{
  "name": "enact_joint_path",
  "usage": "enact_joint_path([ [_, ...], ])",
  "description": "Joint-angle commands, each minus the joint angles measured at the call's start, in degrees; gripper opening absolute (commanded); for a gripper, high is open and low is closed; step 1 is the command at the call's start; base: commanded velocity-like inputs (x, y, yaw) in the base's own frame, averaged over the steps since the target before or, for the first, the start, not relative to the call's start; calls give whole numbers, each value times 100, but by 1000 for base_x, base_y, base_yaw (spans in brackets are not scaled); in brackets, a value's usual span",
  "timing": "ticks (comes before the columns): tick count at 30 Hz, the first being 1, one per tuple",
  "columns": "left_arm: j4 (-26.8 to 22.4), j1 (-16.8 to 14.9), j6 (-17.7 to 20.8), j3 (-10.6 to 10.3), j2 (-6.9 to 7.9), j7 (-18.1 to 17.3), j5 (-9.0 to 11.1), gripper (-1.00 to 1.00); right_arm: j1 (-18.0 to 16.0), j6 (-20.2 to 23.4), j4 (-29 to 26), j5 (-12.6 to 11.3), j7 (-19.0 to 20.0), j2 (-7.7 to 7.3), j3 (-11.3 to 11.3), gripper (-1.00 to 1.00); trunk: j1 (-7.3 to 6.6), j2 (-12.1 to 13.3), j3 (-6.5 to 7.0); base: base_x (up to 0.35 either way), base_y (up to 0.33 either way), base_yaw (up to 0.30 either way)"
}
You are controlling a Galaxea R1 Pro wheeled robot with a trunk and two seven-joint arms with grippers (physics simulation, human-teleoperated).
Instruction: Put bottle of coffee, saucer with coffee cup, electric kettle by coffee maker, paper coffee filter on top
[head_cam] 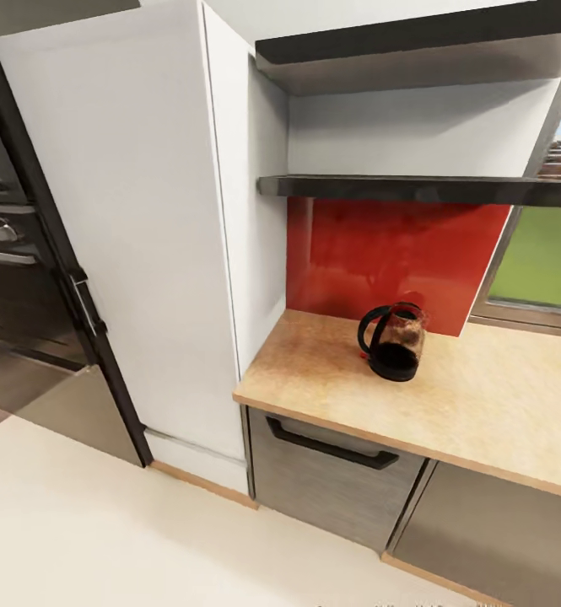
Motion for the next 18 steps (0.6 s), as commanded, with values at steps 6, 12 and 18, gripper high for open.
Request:
enact_joint_path([
  [6, 6, -4, -1, 41, -1, -59, 32, 100, -3, 34, -12, 54, 24, 0, -49, 100, 3, -12, -12, 0, 315, -265],
  [12, 6, -4, -1, 41, -1, -59, 32, 100, -3, 34, -12, 57, 24, 0, -49, 100, 3, -12, -12, 0, 170, -265],
  [18, 6, -4, -1, 41, -1, -59, 30, 100, -3, 34, -12, 54, 24, 0, -49, 100, 3, -12, -12, 0, 21, -265],
])
